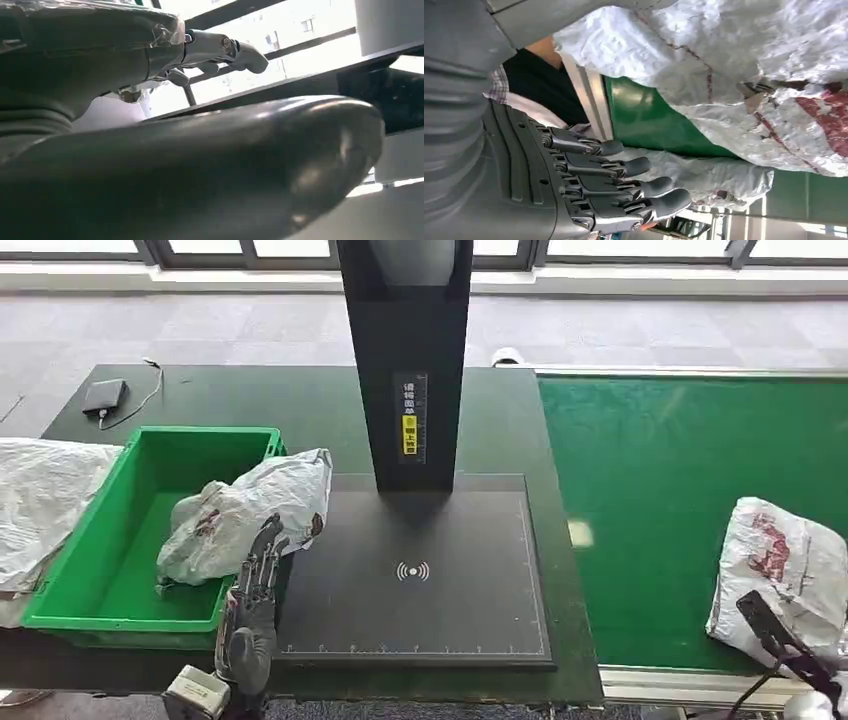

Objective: Moved the parcel from conveyor to table for the left to box.

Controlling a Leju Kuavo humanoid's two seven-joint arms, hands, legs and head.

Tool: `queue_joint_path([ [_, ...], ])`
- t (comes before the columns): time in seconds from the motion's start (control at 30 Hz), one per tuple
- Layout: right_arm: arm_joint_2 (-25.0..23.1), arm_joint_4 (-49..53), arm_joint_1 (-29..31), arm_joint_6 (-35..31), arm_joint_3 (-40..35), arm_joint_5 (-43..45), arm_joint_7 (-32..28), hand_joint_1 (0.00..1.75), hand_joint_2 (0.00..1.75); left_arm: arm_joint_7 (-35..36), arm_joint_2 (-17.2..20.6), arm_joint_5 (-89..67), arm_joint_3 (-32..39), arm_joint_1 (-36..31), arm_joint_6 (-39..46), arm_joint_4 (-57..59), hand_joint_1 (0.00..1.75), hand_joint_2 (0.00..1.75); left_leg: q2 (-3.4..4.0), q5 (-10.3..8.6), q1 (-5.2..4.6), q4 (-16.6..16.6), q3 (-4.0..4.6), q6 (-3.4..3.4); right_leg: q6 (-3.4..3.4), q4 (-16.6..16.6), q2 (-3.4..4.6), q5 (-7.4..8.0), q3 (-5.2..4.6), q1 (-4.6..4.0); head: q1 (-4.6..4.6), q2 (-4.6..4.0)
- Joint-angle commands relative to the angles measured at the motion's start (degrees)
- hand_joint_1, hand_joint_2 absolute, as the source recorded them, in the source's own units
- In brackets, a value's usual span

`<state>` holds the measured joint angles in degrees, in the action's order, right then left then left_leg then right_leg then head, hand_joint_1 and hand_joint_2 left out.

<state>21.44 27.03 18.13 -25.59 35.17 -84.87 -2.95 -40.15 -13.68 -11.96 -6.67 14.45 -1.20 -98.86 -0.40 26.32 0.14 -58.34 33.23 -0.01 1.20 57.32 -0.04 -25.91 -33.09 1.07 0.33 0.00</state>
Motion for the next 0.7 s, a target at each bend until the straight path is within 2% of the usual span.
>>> queue_joint_path([
  [0.03,-0.37,-8.43,5.64,1.34,-6.11,-1.24,0.41,0.00,1.75,0.15,0.40,-0.08,0.73,-0.24,1.21,1.91,0.00,0.00,0.15,0.05,0.03,0.06,-0.10,-0.03,-0.06,-0.07,0.13,0.00,0.08,-0.04,0.00,0.00],
  [0.17,-4.27,-10.15,8.77,4.34,-10.01,-4.76,4.90,0.00,1.75,0.15,0.92,-0.60,0.76,-0.03,1.93,2.41,0.00,0.00,0.62,0.07,0.04,0.14,-0.07,-0.06,-0.12,-0.12,0.58,0.14,-0.01,-0.05,0.00,0.00],
  [0.2,-4.91,-10.15,8.48,4.21,-10.48,-5.02,5.39,0.00,1.75,0.15,0.95,-0.75,0.77,-0.30,1.80,2.81,0.00,0.00,0.50,0.09,0.06,0.08,0.39,-0.06,-0.09,-0.06,0.47,0.10,0.02,-0.07,0.00,0.00],
  [0.23,-5.76,-9.95,7.83,3.60,-11.07,-5.04,5.28,0.00,1.75,0.15,1.15,-0.88,0.57,-0.96,1.30,3.76,0.00,0.00,0.48,0.11,0.08,0.11,0.46,-0.09,-0.11,-0.11,0.44,0.12,0.01,-0.09,0.00,0.00],
  [0.33,-7.63,-9.41,6.95,1.24,-11.76,-4.80,4.15,0.00,1.75,0.15,1.09,-0.93,0.44,-2.14,0.73,5.11,0.00,0.00,0.35,0.02,0.10,0.25,0.39,-0.10,-0.16,-0.24,0.30,0.14,0.00,-0.12,0.00,-0.02],
  [0.37,-8.30,-9.32,6.78,1.08,-11.94,-4.76,3.88,0.00,1.75,0.15,1.04,-0.94,0.42,-2.38,0.68,5.32,0.00,0.00,0.26,-0.01,0.08,0.21,-0.11,-0.09,-0.12,-0.21,0.20,0.06,0.08,-0.09,0.00,0.00],
  [0.4,-9.08,-9.30,6.61,1.34,-12.29,-4.89,3.72,0.00,1.75,0.15,1.00,-0.97,0.33,-2.57,0.59,5.41,0.00,0.00,0.26,-0.11,0.08,0.29,-0.13,-0.08,-0.14,-0.26,0.20,0.12,0.09,-0.10,0.00,0.00],
  [0.5,-9.87,-8.78,5.43,5.23,-13.43,-5.07,5.20,0.00,1.75,0.37,0.95,-1.16,0.45,-2.68,0.13,5.25,0.00,0.00,0.23,-0.08,0.09,0.12,-0.07,-0.08,-0.11,-0.11,0.20,0.12,0.04,-0.11,0.00,0.00],
  [0.63,-7.91,-10.30,4.08,14.15,-14.39,-3.81,5.01,0.00,1.75,0.72,0.91,-1.33,1.14,-2.93,-0.81,5.25,0.00,0.00,0.13,-0.15,0.11,0.23,-0.05,-0.09,-0.16,-0.21,0.07,0.15,0.05,-0.13,-0.02,-0.02],
  [0.7,-7.36,-10.85,3.95,15.98,-14.74,-3.60,4.70,0.00,1.75,0.75,0.83,-1.30,1.35,-2.95,-0.96,5.69,0.00,0.00,0.01,-0.10,0.07,0.06,0.00,-0.04,-0.08,-0.07,-0.03,0.07,0.03,-0.08,0.00,0.00],
])
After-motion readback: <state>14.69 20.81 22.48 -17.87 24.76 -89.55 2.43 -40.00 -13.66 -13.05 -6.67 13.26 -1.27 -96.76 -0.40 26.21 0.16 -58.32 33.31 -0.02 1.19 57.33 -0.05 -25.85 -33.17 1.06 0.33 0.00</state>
